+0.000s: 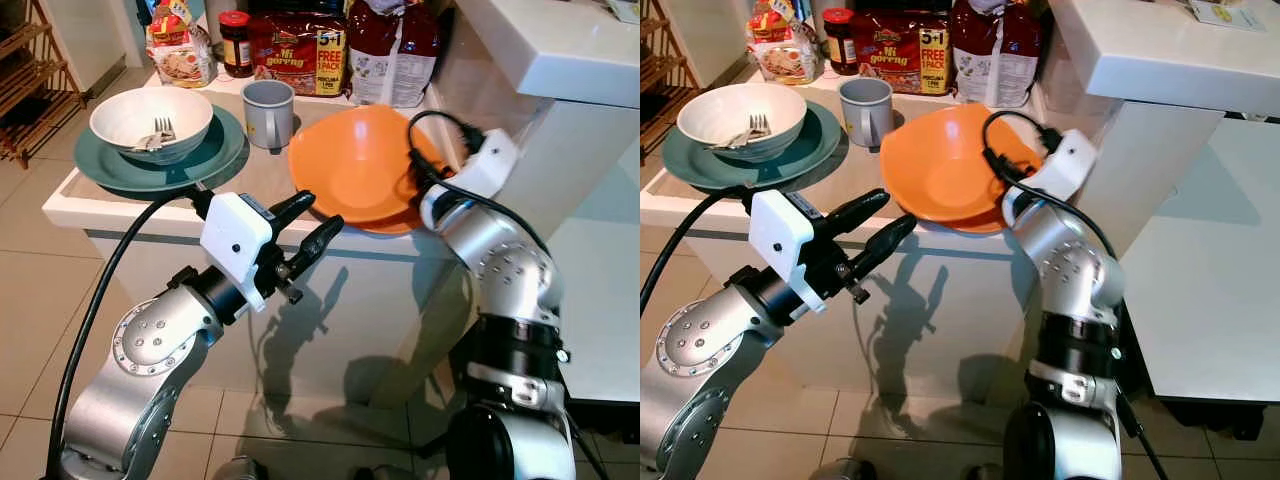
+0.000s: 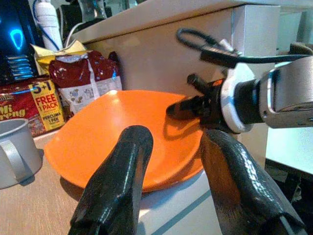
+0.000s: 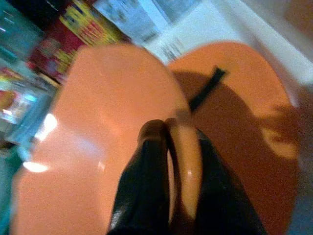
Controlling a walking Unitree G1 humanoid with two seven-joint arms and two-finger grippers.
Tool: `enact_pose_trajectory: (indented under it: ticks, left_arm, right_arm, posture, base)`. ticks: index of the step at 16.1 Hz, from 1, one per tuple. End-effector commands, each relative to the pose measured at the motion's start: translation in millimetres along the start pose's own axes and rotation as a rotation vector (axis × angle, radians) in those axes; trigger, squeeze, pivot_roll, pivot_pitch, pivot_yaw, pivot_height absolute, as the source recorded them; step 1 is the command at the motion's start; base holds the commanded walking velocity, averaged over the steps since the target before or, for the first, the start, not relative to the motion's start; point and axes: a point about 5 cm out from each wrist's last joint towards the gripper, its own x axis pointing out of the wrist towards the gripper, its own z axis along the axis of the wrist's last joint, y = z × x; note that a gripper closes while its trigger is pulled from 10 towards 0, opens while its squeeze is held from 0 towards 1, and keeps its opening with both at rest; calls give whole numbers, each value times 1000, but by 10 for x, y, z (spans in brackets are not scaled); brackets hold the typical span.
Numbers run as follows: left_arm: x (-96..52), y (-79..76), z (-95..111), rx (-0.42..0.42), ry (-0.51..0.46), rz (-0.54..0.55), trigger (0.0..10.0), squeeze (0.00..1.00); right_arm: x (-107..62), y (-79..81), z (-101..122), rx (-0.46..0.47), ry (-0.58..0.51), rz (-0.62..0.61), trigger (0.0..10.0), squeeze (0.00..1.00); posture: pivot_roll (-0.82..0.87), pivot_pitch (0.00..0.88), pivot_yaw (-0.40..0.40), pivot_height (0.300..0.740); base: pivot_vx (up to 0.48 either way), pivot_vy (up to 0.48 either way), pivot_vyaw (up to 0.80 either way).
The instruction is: Setting the table
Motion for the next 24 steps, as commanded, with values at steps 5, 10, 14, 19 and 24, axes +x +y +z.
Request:
enact_pose_trajectory:
  ticks: [5, 10, 14, 19, 24]
  left_arm:
    - [-19, 30, 85, 7, -44, 0, 10000, 0]
    - [-70, 203, 279, -3, -79, 43, 10000, 0]
    - [-290, 282, 251, 18, -15, 74, 10000, 0]
    - [-599, 507, 301, 57, 17, 163, 10000, 0]
    - [-301, 319, 89, -29, 40, 115, 10000, 0]
  right_arm:
    - [-268, 122, 123, 31, 5, 297, 0, 0]
    - [-434, 59, 260, -23, 46, 471, 0, 0]
    - [-555, 0, 289, -275, 53, 556, 10000, 0]
    - [-705, -131, 209, -401, 98, 612, 10000, 0]
    - [-690, -170, 155, -369, 52, 549, 10000, 0]
  posture:
    - [15, 28, -64, 740]
    - [19, 32, -56, 740]
    - [22, 40, -60, 740]
    - [43, 56, -85, 740]
    - [20, 64, -63, 740]
  base:
    - [0, 0, 0]
    - [0, 0, 0]
    - [0, 0, 0]
    - [0, 0, 0]
    - [-72, 0, 0]
